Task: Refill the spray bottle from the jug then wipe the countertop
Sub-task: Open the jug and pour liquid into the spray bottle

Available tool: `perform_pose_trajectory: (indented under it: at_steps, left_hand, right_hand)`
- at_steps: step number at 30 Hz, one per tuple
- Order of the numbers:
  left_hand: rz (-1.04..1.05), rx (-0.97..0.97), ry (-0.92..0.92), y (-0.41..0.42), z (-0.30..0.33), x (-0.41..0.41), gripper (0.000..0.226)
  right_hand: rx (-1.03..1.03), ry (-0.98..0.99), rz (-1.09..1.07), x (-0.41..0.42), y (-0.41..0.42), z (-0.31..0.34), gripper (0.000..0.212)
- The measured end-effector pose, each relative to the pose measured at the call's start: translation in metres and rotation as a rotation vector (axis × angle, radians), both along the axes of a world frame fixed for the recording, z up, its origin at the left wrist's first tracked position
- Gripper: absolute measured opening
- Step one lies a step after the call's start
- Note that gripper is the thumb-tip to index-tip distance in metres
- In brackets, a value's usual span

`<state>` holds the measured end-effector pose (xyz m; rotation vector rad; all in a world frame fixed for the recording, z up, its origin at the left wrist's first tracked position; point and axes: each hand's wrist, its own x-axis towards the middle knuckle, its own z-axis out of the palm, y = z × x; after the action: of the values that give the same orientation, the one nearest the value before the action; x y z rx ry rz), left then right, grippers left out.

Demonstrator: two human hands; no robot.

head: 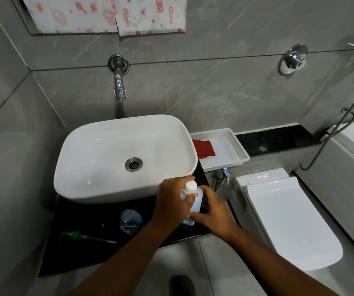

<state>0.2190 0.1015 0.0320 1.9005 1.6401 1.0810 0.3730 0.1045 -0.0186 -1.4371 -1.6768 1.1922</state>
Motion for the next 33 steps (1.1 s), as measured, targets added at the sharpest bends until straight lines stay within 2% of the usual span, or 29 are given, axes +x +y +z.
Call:
perform_pose_trajectory:
  at_steps: [4, 6, 14, 22, 27, 30, 33]
  left_hand:
    - [0.19, -0.042, -0.248, 0.001, -0.001, -0.007, 0.033]
    - [0.231, -0.11, -0.301, -0.001, -0.011, -0.012, 0.03]
    - [0.162, -0.436, -0.011, 0.005, -0.083, 0.001, 0.037]
    - [0.072, -0.455, 0.193, 0.028, -0.12, 0.019, 0.046]
    - [0.061, -0.444, 0.185, 0.026, -0.122, 0.014, 0.058]
    - [0.107, -0.46, 0.167, 0.011, -0.119, 0.005, 0.054]
    - [0.123, -0.467, 0.071, -0.015, -0.112, -0.004, 0.051]
  right_hand:
    - [-0.01, -0.004, -0.048, 0.021, -0.001, 0.0, 0.069]
    - [-0.012, -0.007, -0.09, 0.035, -0.001, -0.001, 0.069]
    - [-0.018, -0.007, -0.122, 0.055, 0.001, -0.003, 0.071]
    - [-0.043, -0.011, -0.102, 0.057, 0.003, -0.009, 0.078]
    - [-0.068, -0.002, -0.075, 0.054, 0.005, -0.007, 0.098]
    - [-0.057, 0.03, -0.08, 0.05, 0.003, -0.008, 0.086]
    - [-0.039, 0.05, -0.123, 0.041, 0.0, -0.004, 0.075]
